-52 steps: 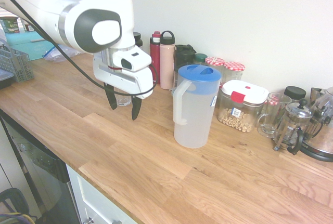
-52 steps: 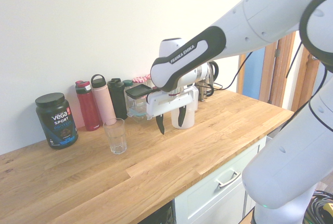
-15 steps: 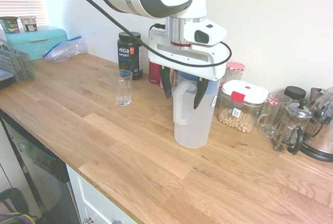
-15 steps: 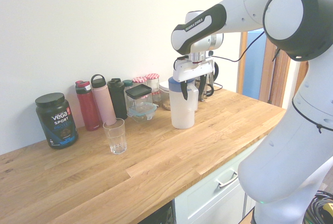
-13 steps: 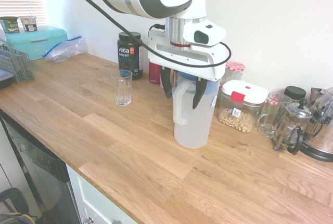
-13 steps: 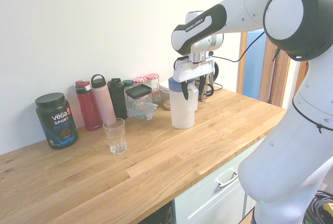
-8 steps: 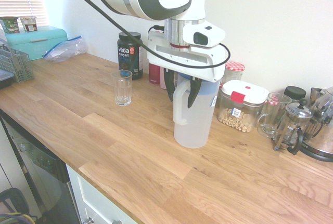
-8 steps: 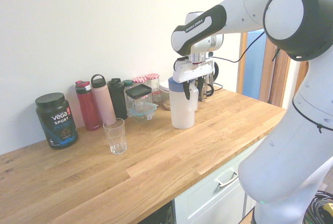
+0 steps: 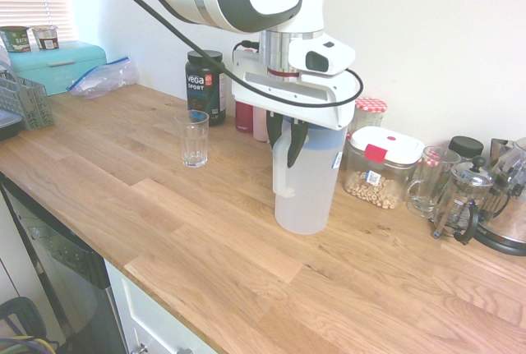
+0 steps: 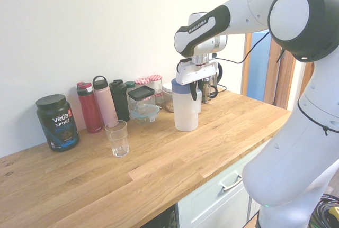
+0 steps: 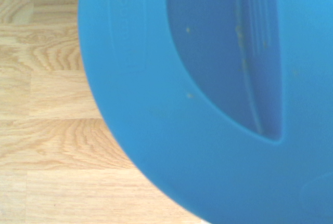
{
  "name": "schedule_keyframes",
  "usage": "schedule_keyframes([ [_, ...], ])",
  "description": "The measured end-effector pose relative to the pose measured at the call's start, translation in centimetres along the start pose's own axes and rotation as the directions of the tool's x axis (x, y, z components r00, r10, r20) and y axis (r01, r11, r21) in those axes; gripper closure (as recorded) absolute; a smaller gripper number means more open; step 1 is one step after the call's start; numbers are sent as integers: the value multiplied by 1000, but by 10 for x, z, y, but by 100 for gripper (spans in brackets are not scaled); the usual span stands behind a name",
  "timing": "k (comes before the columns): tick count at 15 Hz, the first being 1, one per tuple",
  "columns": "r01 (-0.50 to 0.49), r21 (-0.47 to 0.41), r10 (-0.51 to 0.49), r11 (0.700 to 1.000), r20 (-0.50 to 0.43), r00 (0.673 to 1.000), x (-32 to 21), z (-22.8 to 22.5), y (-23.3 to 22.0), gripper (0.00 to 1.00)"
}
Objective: Pour me some water
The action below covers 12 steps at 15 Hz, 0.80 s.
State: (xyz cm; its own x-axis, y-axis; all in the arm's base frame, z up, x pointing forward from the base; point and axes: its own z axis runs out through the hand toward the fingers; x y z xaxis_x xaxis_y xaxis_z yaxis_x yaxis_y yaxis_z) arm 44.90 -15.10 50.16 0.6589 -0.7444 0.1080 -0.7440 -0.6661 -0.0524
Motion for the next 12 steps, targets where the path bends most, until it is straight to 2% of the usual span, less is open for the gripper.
schedule_keyframes([
  [8, 5, 8, -5, 1000, -10, 1000, 1, -7, 6, 100],
  [12, 36, 29, -35, 999, -37, 999, -5, -34, 17, 100],
])
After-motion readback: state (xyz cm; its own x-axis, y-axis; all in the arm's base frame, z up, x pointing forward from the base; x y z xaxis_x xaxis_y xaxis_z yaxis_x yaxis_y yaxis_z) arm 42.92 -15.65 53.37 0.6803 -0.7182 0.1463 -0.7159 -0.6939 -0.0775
